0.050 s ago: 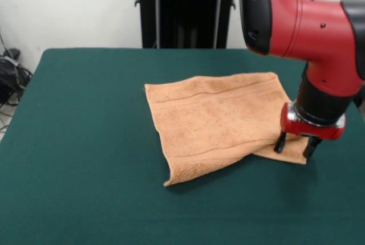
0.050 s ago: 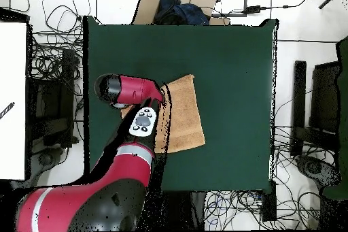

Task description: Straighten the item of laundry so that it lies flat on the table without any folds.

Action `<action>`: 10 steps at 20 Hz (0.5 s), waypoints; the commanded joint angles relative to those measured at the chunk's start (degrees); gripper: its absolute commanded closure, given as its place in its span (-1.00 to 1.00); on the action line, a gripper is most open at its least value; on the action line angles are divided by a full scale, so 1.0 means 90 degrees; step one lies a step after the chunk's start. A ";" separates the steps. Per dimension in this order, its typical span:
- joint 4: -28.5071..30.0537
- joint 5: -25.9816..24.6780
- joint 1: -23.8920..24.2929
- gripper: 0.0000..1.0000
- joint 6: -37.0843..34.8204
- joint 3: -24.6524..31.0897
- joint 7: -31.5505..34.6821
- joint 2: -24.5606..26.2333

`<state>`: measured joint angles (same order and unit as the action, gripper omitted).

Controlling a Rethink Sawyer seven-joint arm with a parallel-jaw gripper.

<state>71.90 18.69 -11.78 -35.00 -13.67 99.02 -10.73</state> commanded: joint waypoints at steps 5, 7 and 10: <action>0.0169 -0.0121 0.0118 -1.00 0.0553 0.0537 0.1038 0.0551; 0.0179 -0.0126 0.0104 1.00 0.0568 0.0518 0.1055 0.0545; 0.0166 -0.0135 0.0093 1.00 0.0547 0.0499 0.1062 0.0545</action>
<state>71.54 18.69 -11.82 -34.96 -13.63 99.02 -10.67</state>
